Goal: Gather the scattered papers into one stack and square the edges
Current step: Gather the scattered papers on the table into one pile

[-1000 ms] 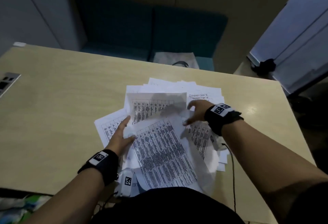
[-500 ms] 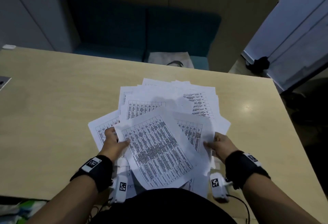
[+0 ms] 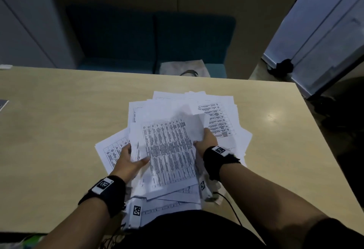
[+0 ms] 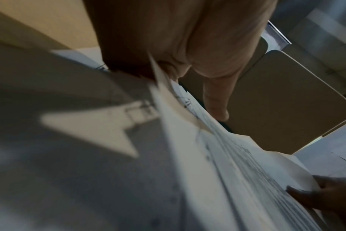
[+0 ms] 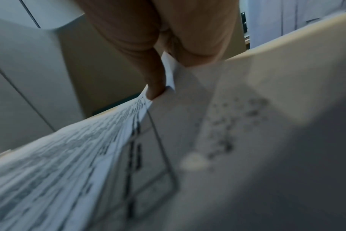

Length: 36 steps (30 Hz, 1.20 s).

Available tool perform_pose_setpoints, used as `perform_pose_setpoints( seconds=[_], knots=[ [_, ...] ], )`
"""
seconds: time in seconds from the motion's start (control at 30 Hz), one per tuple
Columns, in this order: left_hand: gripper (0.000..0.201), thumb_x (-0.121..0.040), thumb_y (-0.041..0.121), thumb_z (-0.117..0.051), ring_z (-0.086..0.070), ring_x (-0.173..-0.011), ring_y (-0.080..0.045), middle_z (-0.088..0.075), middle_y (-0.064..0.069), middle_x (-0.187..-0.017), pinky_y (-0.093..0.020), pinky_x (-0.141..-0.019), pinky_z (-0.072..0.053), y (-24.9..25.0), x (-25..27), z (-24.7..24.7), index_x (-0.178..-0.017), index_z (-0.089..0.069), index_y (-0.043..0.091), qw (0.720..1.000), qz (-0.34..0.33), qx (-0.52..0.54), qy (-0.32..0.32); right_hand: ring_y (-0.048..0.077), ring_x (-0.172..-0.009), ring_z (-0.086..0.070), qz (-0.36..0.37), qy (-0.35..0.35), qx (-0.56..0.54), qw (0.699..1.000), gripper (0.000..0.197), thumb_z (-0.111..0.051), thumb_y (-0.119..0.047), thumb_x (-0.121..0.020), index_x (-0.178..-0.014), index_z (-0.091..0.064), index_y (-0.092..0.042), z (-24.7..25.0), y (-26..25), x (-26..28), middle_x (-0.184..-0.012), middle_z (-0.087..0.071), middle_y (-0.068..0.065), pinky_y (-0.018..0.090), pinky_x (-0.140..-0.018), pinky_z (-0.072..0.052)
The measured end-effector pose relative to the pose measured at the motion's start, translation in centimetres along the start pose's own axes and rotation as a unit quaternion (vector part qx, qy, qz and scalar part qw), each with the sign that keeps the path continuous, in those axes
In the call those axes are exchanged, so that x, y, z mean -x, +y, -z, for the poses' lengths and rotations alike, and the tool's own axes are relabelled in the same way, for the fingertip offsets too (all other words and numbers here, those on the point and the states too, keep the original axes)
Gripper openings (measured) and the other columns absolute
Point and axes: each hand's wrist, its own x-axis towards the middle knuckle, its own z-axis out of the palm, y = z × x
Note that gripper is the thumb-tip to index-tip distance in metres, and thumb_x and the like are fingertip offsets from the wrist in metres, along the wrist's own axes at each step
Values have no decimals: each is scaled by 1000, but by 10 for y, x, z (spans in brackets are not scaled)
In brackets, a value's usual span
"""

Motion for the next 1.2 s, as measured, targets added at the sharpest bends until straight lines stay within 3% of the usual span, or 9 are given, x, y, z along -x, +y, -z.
perform_pose_setpoints(
  seconds=[0.1, 0.2, 0.3, 0.4, 0.53, 0.67, 0.93, 1.03, 1.2],
  knots=[
    [72, -84, 7, -75, -57, -115, -29, -56, -5, -128, -45, -97, -49, 0, 3, -1, -144, -38, 18, 1000, 27, -8, -4, 31, -104, -59, 11, -18, -37, 999, 36, -62, -17, -90, -121, -49, -3, -5, 0, -2, -118, -60, 17, 33, -80, -47],
    [51, -88, 1, -69, -61, -110, -29, -64, -10, -124, -42, -92, -50, -1, -1, 8, -132, -50, 17, 999, 16, 13, 29, 30, -119, -50, -44, 113, -101, 988, 58, -73, -32, -82, -130, -47, -11, 20, 13, -9, -127, -53, 14, 38, -94, -43],
    [45, -90, -4, -64, -61, -105, -33, -63, -16, -121, -43, -92, -49, -3, -5, 30, -131, -50, 9, 996, 27, 49, 70, 36, -128, -36, -188, 185, 38, 964, 83, -73, -56, -73, -134, -39, -12, 66, 47, -20, -135, -41, 19, 47, -100, -36],
    [46, -91, -5, -62, -62, -102, -31, -63, -18, -123, -39, -87, -50, -10, -5, 48, -133, -49, 6, 992, 53, 83, 78, 38, -124, -39, -195, 123, 136, 964, 99, -73, -70, -61, -133, -40, -10, 87, 74, -30, -132, -42, 20, 46, -99, -38],
    [54, -92, -14, -54, -58, -112, -31, -60, -16, -130, -35, -87, -46, -12, -1, 44, -141, -44, 6, 990, 60, 109, 64, 38, -123, -46, -145, 50, 61, 986, 108, -78, -67, -57, -141, -36, -14, 79, 71, -40, -138, -46, 18, 48, -99, -45],
    [57, -92, -14, -54, -55, -120, -30, -59, -10, -131, -38, -96, -42, -7, 1, 31, -141, -44, 13, 988, 64, 129, 57, 36, -126, -36, -155, 77, 165, 971, 99, -67, -79, -58, -135, -46, -20, 71, 58, -39, -134, -39, 15, 45, -101, -37],
    [51, -93, -6, -58, -58, -113, -28, -62, -6, -124, -39, -92, -45, -7, -1, 25, -133, -48, 23, 990, 70, 112, 53, 37, -121, -46, -132, 66, 12, 989, 97, -87, -35, -66, -140, -32, -5, 62, 42, -36, -140, -36, 17, 43, -88, -46],
    [47, -91, -3, -62, -61, -112, -29, -66, -5, -120, -42, -93, -48, -10, -4, 28, -123, -51, 29, 991, 70, 99, 54, 37, -121, -43, -179, 59, 100, 977, 99, -87, -50, -55, -130, -38, -8, 64, 43, -31, -132, -42, 17, 46, -89, -45],
    [49, -92, 0, -63, -61, -108, -26, -64, -4, -120, -38, -89, -48, -5, 2, 28, -134, -48, 22, 995, 49, 60, 57, 35, -128, -32, -239, 137, 150, 950, 122, -83, -69, -41, -131, -31, -6, 63, 58, -13, -134, -35, 17, 52, -101, -36]
  ],
)
